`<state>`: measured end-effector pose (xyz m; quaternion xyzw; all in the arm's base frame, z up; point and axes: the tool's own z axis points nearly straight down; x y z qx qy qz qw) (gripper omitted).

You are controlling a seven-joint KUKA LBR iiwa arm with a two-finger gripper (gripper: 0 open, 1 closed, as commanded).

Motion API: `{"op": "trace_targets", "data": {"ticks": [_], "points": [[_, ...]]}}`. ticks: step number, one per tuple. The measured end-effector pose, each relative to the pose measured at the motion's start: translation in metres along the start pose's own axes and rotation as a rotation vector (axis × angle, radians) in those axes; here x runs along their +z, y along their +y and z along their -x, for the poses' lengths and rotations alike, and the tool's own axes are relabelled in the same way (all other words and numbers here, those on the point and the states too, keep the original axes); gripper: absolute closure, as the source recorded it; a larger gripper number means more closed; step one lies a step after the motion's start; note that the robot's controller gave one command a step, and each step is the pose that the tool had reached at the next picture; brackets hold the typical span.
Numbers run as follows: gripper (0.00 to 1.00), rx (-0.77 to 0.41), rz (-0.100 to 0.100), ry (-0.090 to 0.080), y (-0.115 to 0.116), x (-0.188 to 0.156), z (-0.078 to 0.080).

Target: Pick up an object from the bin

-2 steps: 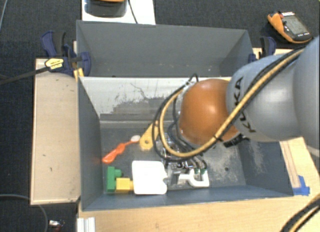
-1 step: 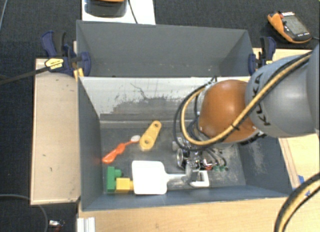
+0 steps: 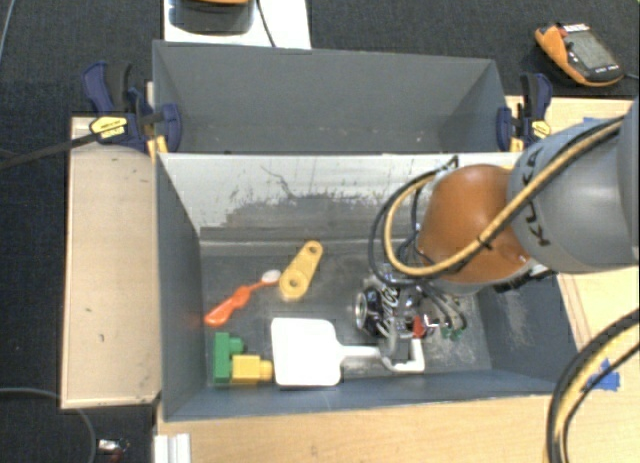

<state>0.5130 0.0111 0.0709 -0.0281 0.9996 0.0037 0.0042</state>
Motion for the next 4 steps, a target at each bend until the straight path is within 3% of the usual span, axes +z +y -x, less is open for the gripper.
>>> {"op": "trace_targets", "data": {"ticks": [1,2,3,4], "points": [[1.0,0.106,0.0,-0.007,-0.02,-0.003,-0.019],[1.0,0.108,0.0,-0.007,-0.02,-0.003,-0.019],[1.0,0.108,-0.001,0.002,-0.02,-0.026,-0.022],[1.0,0.109,-0.001,-0.002,-0.02,-0.056,-0.02]]}}
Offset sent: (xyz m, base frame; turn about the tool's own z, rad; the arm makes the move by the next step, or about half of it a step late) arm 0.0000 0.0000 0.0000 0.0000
